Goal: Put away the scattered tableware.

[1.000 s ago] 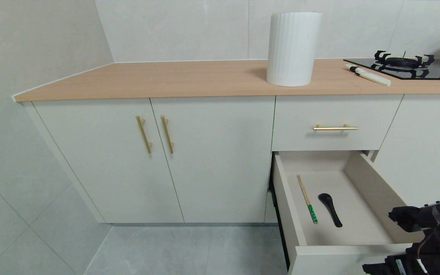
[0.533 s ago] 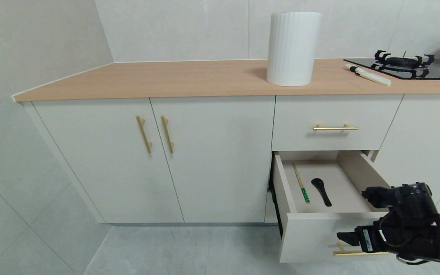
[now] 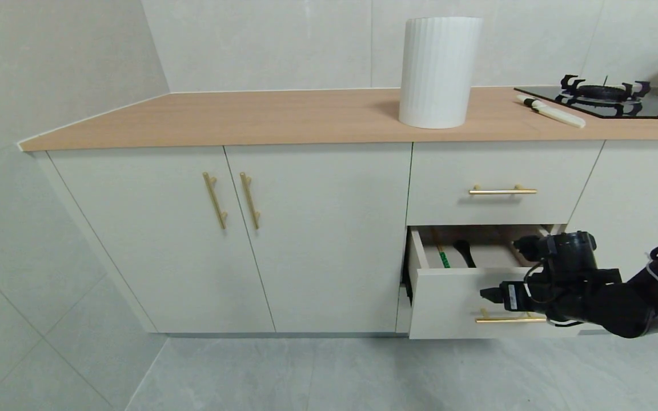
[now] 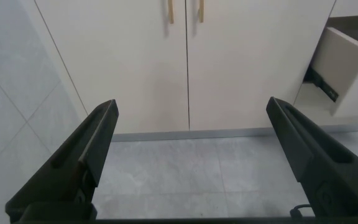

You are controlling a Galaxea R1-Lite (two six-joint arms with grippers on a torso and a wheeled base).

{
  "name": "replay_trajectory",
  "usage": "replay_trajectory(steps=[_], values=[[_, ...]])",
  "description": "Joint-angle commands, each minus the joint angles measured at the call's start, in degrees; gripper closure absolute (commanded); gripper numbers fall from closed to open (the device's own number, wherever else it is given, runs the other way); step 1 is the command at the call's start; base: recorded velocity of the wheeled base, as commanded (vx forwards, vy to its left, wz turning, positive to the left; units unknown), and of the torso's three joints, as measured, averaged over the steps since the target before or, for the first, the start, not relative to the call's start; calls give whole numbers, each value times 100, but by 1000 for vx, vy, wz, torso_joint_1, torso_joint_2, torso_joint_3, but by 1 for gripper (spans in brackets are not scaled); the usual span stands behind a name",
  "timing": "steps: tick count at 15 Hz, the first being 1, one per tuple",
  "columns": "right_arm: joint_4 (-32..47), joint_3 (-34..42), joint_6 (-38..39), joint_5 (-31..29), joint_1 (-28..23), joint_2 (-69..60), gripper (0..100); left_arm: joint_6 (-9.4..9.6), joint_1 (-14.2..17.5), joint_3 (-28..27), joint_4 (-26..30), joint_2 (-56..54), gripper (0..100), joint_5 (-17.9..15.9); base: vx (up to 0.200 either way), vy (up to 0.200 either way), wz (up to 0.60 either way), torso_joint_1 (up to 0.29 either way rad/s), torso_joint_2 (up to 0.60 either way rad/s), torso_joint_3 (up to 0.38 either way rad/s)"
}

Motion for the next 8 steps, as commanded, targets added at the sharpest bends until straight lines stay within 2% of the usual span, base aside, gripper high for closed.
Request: replay_trajectory(steps=[1, 5, 8], values=[[15, -386, -3, 10, -71, 366, 0, 0, 2, 1, -1, 0, 0, 0, 0, 0, 0, 0, 0, 0], [59, -1449, -21, 19, -141, 946, 0, 0, 2, 1, -1, 0, 0, 0, 0, 0, 0, 0, 0, 0], [59, -1819, -12, 19, -150, 1122, 0, 0, 2, 1, -1, 0, 0, 0, 0, 0, 0, 0, 0, 0]])
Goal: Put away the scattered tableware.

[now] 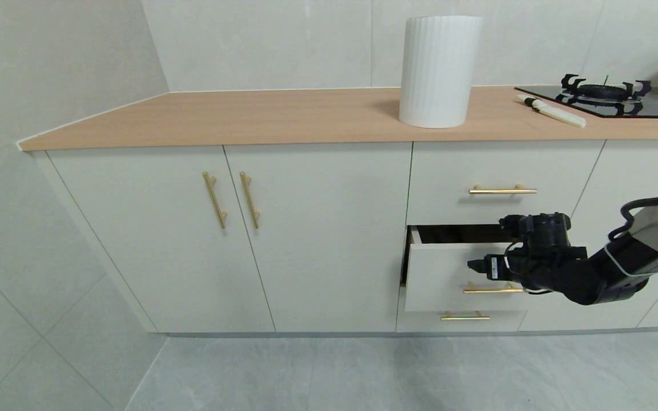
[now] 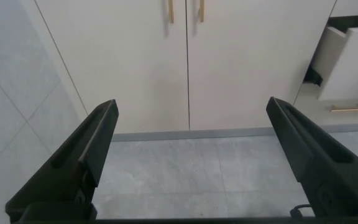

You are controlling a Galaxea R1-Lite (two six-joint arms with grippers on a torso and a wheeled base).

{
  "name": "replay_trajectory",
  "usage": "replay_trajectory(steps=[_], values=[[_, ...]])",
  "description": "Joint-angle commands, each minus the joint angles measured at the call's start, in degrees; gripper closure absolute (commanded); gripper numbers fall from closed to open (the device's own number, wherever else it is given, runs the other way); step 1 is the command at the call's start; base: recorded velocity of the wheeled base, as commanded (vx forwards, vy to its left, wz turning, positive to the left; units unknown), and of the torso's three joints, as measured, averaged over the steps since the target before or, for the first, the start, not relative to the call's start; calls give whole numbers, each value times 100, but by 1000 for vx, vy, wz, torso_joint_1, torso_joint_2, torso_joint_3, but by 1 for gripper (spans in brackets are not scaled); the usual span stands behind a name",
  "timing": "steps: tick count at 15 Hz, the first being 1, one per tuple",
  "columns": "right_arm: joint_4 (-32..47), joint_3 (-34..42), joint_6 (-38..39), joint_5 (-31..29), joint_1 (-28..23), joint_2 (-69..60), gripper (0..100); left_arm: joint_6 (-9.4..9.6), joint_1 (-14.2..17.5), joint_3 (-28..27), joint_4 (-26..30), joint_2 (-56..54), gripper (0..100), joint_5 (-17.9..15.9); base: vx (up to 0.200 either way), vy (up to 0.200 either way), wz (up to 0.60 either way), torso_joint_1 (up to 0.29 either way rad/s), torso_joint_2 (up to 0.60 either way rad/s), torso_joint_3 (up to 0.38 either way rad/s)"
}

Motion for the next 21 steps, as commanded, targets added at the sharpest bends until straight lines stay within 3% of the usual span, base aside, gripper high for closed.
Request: replay_trajectory(steps=[1, 7, 15, 21], values=[[-20, -215, 12, 12, -45, 239, 0, 2, 2, 1, -1, 0, 0, -2, 0, 0, 0, 0, 0, 0], [-82, -795, 531, -129, -124, 573, 0, 2, 2, 1, -1, 0, 0, -2, 0, 0, 0, 0, 0, 0], [-310, -1691, 821, -867, -116, 1249, 0, 2, 2, 1, -1, 0, 0, -2, 0, 0, 0, 0, 0, 0], [-556, -1902, 988, -1043, -89, 1364, 0, 2, 2, 1, -1, 0, 0, -2, 0, 0, 0, 0, 0, 0]])
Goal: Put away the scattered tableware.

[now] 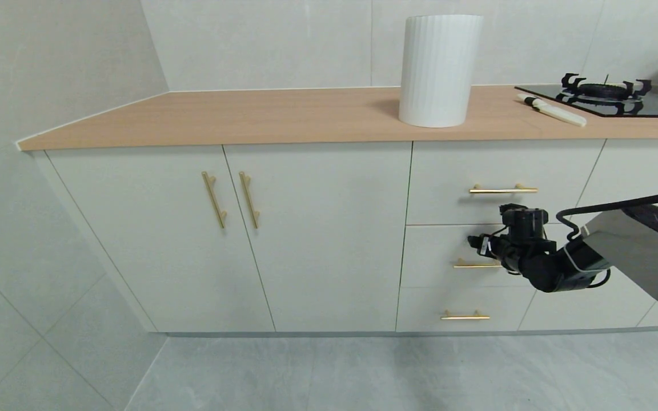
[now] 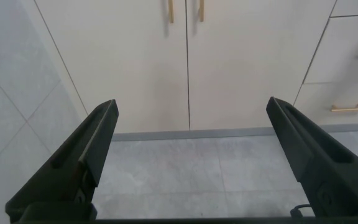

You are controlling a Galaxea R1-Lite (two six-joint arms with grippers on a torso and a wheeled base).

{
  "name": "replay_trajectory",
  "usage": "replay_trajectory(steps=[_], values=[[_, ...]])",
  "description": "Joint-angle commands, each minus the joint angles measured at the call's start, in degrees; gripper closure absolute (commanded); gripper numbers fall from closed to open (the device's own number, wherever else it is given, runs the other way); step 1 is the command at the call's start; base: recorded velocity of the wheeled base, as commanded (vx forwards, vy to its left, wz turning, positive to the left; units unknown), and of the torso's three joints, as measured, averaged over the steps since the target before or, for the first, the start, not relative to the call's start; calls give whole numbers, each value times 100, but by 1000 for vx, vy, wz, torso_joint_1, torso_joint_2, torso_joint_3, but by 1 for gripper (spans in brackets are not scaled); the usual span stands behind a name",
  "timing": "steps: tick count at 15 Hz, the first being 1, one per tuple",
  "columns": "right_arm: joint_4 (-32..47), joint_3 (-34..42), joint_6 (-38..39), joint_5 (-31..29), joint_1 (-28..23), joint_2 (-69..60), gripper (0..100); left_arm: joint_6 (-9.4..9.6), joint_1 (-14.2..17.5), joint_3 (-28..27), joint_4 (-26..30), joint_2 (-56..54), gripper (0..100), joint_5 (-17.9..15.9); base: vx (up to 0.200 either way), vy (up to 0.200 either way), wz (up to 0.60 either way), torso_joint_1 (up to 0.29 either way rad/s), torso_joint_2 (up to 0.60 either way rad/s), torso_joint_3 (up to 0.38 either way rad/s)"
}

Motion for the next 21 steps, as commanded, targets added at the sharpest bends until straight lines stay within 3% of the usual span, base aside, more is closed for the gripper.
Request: replay_trajectory(steps=[1, 7, 11, 12, 13, 16, 21], values=[[-11, -101, 61, -28, 7, 22, 0, 2, 2, 1, -1, 0, 0, 0, 0, 0, 0, 0, 0, 0], [-11, -180, 70, -54, 7, 30, 0, 2, 2, 1, -1, 0, 0, 0, 0, 0, 0, 0, 0, 0], [-20, 479, 70, -98, 16, -646, 0, 2, 2, 1, -1, 0, 0, 0, 0, 0, 0, 0, 0, 0], [-170, 1174, 79, -125, 51, -1402, 0, 2, 2, 1, -1, 0, 0, 0, 0, 0, 0, 0, 0, 0], [-249, 1402, 79, -142, 51, -1622, 0, 2, 2, 1, -1, 0, 0, 0, 0, 0, 0, 0, 0, 0], [-1242, 3731, 35, -713, 51, -3969, 0, 2, 2, 1, -1, 0, 0, 0, 0, 0, 0, 0, 0, 0], [-1523, 5832, -668, -889, -213, -7221, 0, 2, 2, 1, -1, 0, 0, 0, 0, 0, 0, 0, 0, 0]])
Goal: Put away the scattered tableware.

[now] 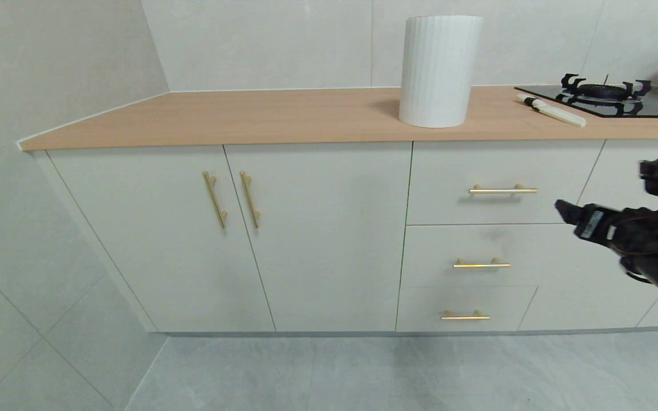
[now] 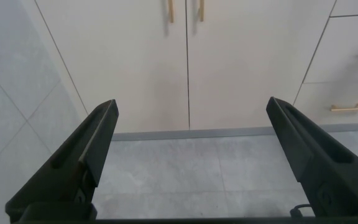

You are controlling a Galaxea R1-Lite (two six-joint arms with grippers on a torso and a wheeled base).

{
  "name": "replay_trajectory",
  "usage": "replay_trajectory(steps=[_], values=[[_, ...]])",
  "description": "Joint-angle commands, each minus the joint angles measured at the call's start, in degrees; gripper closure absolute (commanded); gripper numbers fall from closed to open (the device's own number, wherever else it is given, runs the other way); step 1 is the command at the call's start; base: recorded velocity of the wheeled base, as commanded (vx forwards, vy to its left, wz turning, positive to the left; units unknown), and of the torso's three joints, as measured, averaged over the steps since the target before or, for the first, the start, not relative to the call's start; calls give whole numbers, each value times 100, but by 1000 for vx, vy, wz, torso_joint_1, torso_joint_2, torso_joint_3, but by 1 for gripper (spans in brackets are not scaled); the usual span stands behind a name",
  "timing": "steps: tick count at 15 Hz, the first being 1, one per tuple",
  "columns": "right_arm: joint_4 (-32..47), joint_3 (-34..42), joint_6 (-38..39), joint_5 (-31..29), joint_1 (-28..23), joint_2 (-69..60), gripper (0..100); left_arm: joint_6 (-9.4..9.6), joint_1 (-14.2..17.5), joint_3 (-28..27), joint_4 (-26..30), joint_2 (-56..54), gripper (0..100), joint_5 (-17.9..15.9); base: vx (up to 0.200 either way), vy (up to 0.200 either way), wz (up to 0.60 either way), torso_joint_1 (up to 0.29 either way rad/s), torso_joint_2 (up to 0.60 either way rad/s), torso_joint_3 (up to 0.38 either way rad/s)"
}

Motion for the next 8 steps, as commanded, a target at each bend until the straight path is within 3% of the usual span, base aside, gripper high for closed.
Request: replay_trajectory(steps=[1, 3, 4, 6, 7, 8], values=[[-97, 1580, -507, -139, -193, -3049, 0, 2, 2, 1, -1, 0, 0, 0, 0, 0, 0, 0, 0, 0], [79, 1870, -893, -148, -193, -3700, 0, 2, 2, 1, -1, 0, 0, 0, 0, 0, 0, 0, 0, 0], [659, 2283, -1368, -148, -202, -5036, 0, 2, 2, 1, -1, 0, 0, 0, 0, 0, 0, 0, 0, 0], [1810, 2266, -1553, -157, -202, -6310, 0, 2, 2, 1, -1, 0, 0, 0, 0, 0, 0, 0, 0, 0], [1854, 2257, -1561, -157, -202, -6372, 0, 2, 2, 1, -1, 0, 0, 0, 0, 0, 0, 0, 0, 0], [2689, 2107, -1676, -121, -202, -7277, 0, 2, 2, 1, -1, 0, 0, 9, 0, 0, 0, 0, 0, 0]])
